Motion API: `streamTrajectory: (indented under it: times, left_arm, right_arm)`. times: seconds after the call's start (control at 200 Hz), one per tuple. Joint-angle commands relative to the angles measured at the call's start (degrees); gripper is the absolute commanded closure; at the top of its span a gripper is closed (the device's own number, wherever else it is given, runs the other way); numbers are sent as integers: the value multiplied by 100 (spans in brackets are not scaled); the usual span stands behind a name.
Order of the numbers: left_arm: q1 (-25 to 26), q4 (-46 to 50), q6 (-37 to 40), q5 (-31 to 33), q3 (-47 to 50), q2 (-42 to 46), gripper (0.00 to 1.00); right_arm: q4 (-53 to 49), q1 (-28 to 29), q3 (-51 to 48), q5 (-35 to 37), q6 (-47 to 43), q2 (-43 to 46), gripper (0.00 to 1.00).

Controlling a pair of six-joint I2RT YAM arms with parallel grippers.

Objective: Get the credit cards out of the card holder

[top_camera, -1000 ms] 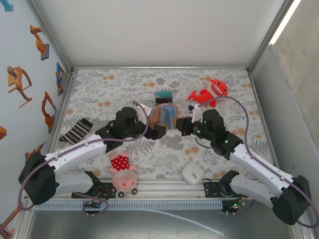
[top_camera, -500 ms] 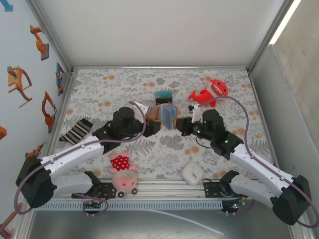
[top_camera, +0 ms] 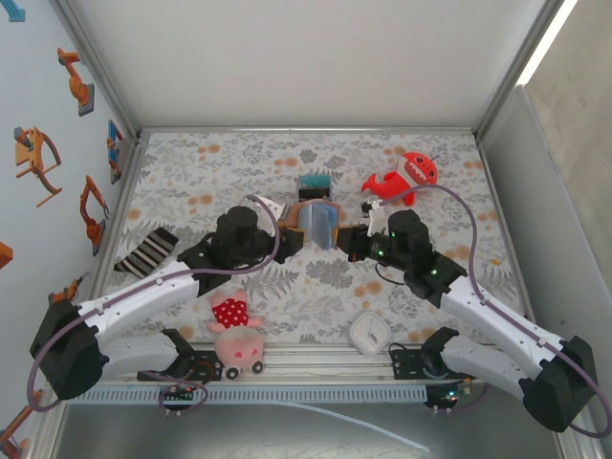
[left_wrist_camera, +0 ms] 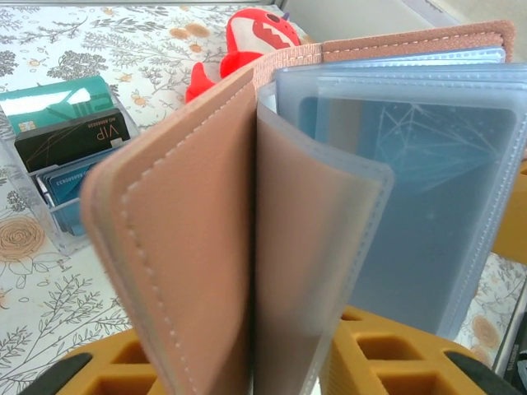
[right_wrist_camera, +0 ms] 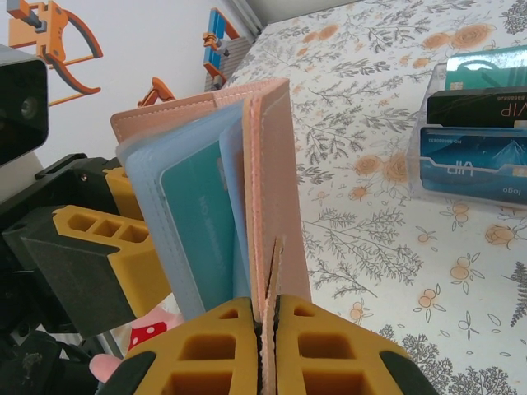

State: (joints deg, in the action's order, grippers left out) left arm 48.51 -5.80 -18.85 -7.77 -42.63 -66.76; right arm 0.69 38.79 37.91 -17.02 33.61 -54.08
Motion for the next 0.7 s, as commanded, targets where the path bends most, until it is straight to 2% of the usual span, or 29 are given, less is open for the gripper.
streamTrajectory:
  times: [0.0,0.31,0.551,0.696]
  left_arm:
    - [26,-206,-22,-95,-21,-74,72]
    - [18,-190,-4,-236,43,-40,100]
    - [1,-142,9,-235,95,-25,100]
    - [-146,-460,-137,-508,347,147,100]
  right_arm:
    - [349,74,139,-118,55,30,100]
    - [145,150,252,-143,-62,75,100]
    - [-66,382,486,-39,-169,-92,100]
    - [-160,411,581,59,-196,-131,100]
